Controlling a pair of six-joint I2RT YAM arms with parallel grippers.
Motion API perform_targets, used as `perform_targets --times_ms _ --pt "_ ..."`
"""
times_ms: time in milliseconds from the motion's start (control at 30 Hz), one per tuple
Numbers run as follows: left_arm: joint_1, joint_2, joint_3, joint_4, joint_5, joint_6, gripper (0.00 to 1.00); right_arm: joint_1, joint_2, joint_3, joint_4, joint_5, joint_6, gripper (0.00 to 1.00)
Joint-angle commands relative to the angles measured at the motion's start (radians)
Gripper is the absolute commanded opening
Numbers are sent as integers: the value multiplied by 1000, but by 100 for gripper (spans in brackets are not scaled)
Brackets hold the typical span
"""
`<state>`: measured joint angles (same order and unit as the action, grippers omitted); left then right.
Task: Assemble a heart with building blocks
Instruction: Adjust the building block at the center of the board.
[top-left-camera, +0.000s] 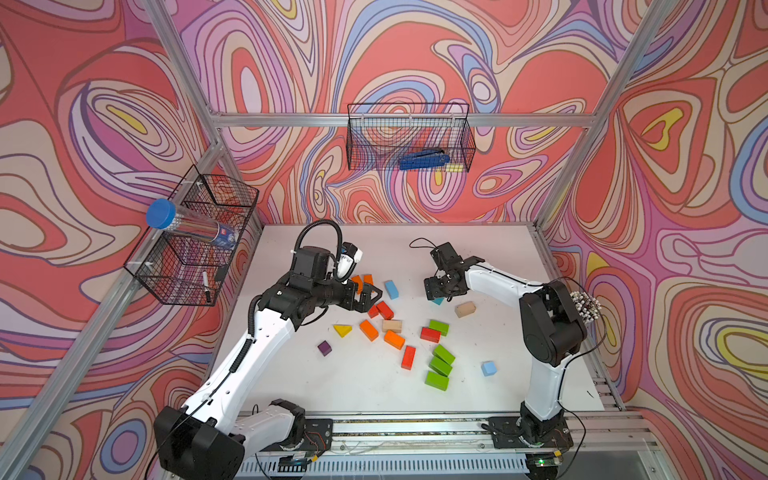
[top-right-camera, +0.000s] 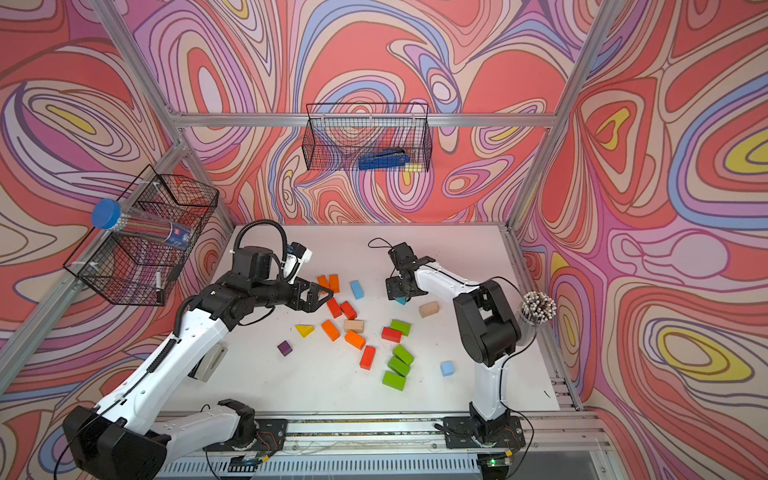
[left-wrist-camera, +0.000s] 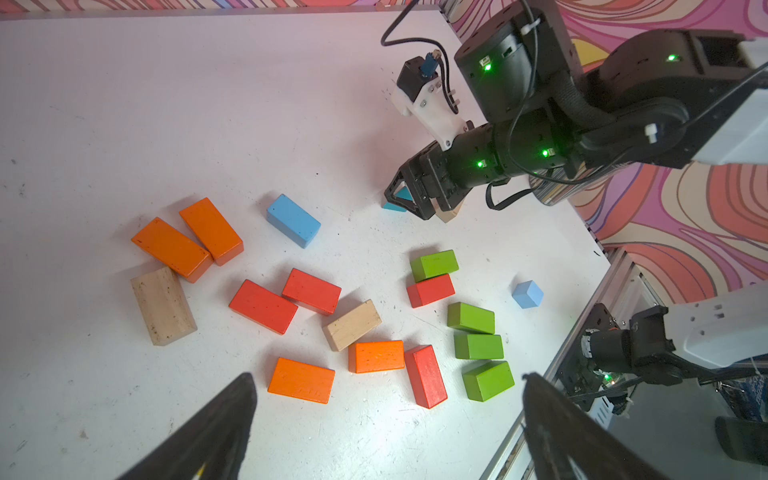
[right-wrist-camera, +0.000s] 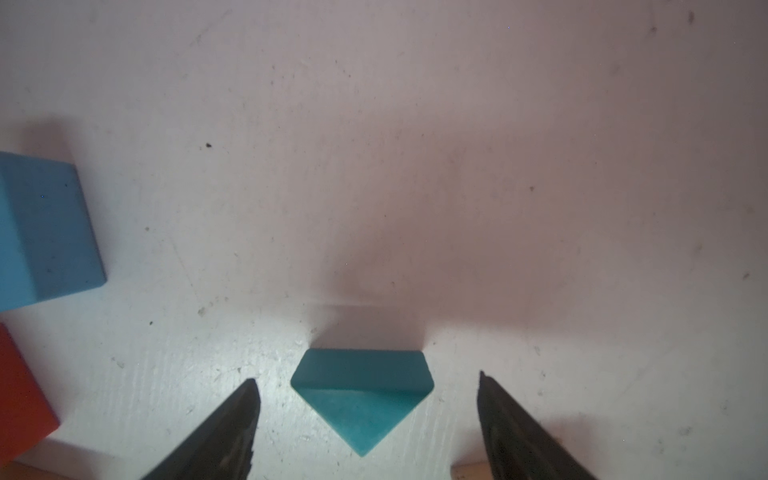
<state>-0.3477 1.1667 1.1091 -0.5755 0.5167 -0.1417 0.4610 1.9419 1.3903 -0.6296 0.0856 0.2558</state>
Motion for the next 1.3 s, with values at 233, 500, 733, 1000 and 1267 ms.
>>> perform_targets --times_ms 233,500,733,1000,1267 --pt "-1 -9 6 -15 15 9 100 15 50 31 -18 34 3 77" --pt "-2 -6 5 -16 13 8 100 16 67 40 -16 46 6 73" --pt "-2 -3 5 -17 16 5 100 18 78 46 -14 45 9 68" --pt "-1 1 5 -18 18 2 100 19 83 44 -13 51 18 63" --pt "-1 4 5 -17 22 -1 100 19 83 47 -19 77 38 60"
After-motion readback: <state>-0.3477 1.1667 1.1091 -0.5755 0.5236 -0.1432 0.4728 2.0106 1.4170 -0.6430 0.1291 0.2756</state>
